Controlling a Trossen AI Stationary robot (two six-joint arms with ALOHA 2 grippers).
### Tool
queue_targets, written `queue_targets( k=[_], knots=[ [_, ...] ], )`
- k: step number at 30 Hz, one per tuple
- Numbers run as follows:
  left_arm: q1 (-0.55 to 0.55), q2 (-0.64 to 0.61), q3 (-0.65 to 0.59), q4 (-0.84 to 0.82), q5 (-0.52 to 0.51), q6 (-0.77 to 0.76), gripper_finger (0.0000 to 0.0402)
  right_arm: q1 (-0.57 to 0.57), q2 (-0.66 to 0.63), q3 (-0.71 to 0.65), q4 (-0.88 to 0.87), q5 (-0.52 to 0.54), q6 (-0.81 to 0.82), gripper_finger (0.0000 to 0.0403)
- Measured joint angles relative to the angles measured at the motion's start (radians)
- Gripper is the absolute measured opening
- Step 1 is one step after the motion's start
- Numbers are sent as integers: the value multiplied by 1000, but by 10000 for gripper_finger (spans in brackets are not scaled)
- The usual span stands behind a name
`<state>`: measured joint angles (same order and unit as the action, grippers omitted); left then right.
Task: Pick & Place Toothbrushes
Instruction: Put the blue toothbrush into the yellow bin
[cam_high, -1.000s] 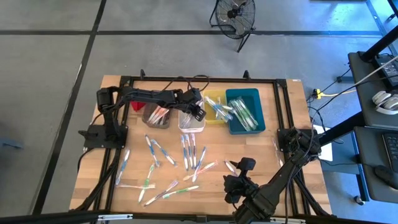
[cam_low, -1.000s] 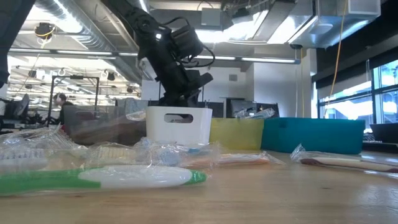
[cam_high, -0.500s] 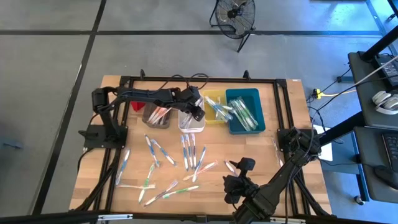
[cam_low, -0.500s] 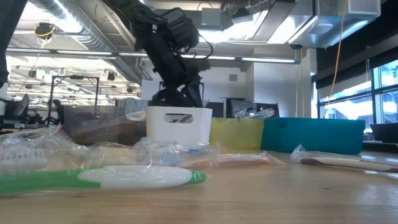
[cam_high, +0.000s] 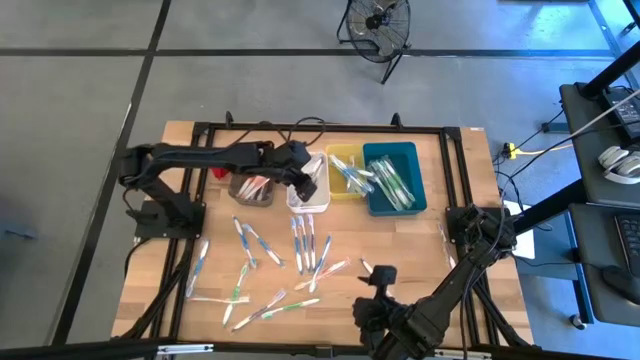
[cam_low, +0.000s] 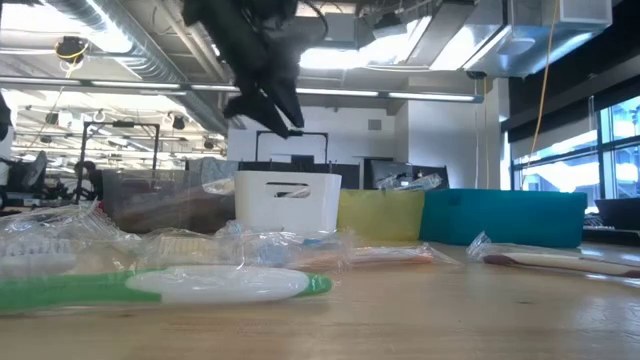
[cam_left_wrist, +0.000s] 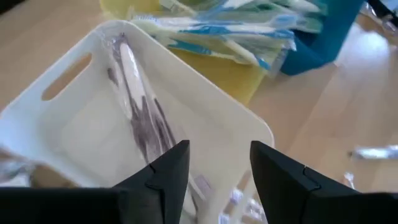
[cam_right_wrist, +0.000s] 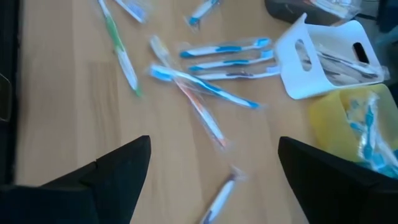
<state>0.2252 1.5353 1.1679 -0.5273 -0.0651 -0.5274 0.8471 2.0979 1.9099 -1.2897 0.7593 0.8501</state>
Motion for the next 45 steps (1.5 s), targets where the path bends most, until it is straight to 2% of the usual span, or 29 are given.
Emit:
queue_targets(
  k=[10, 16, 23, 27, 35, 45],
  knots=[
    [-181, -95, 0, -139, -20, 11, 163, -3, 0, 0, 29, -16, -41, 333],
    [-326, -96, 0, -258, 31, 94, 162, -3, 0, 0, 44, -16, -76, 321],
    [-501, -87, 0, -419, 33, 211, 155, -3, 0, 0, 47, -16, -78, 308],
    [-575, -84, 0, -434, 34, 273, 155, -3, 0, 0, 49, -16, -82, 300],
    [-634, -27, 0, -433, -4, 359, 150, -4, 0, 0, 55, -16, -91, 288],
    [-636, 168, 0, -446, -5, 517, 146, -6, 1, 0, 68, -16, -108, 279]
  ],
)
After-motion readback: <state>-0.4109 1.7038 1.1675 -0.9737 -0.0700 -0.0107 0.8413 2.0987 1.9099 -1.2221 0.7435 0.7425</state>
